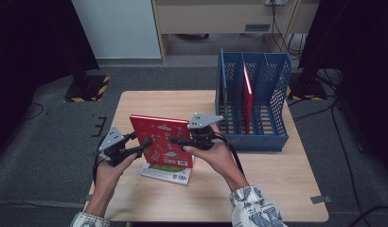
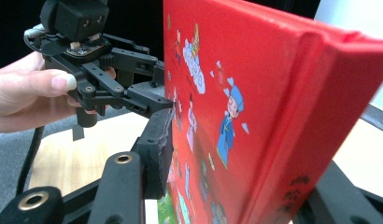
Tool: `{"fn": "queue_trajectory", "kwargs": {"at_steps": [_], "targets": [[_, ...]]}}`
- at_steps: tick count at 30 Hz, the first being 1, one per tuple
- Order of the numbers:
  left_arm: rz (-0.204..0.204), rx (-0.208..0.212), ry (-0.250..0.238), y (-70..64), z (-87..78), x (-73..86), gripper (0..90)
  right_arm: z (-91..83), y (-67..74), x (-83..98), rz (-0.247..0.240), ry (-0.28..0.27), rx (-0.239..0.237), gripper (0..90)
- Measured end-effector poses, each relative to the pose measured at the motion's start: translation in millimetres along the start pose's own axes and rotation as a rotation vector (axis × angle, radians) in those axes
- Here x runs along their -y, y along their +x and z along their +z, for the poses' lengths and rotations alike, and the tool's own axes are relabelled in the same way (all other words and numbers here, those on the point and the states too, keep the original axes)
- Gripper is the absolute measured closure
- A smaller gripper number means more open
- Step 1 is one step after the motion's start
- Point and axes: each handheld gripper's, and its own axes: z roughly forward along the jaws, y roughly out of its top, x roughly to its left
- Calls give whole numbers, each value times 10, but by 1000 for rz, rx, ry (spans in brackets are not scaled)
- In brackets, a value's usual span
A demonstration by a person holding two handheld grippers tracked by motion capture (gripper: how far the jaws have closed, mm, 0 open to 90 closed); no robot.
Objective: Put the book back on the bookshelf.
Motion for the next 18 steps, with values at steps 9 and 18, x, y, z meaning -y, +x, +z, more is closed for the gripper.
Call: {"fn": "queue_trajectory", "kwargs": {"at_steps": [9, 18], "targets": [[-4, 7, -2, -11, -4, -4, 394, 26, -5, -14, 16, -35, -15, 560], [-2, 4, 0, -19, 8, -10, 382, 96, -28, -32, 33, -54, -37, 589]]}}
